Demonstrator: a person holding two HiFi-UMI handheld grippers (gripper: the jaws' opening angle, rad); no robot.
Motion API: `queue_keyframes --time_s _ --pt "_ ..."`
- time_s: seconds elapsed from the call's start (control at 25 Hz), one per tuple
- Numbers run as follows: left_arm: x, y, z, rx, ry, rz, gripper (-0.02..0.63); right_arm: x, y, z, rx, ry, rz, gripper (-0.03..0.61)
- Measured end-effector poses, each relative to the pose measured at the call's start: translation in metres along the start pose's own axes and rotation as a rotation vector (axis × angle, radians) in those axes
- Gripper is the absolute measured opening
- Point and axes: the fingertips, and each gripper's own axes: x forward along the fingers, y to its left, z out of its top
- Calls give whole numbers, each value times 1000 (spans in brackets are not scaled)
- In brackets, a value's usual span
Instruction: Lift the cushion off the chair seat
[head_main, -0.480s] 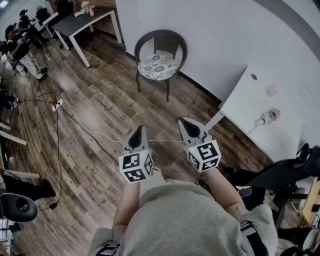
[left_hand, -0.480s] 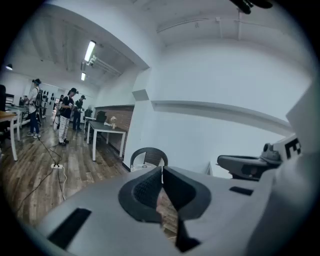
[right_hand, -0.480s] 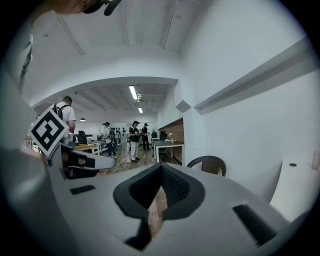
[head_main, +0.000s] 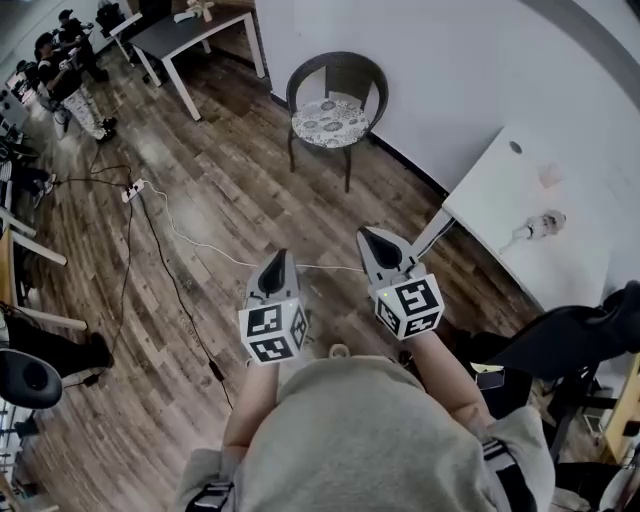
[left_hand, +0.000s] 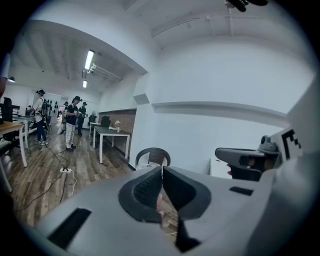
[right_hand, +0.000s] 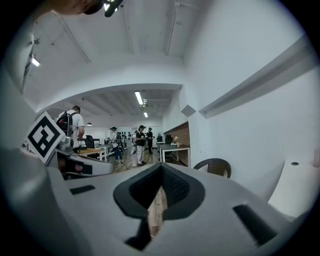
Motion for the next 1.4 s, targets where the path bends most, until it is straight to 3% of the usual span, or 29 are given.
queue_keyframes --time_s 0.64,1.4 --pt "17 -11 9 -18 -22 8 9 -2 -25 4 5 -20 -11 -3" --pt "80 9 10 -18 13 26 9 47 -60 -17 56 8 -3 -2"
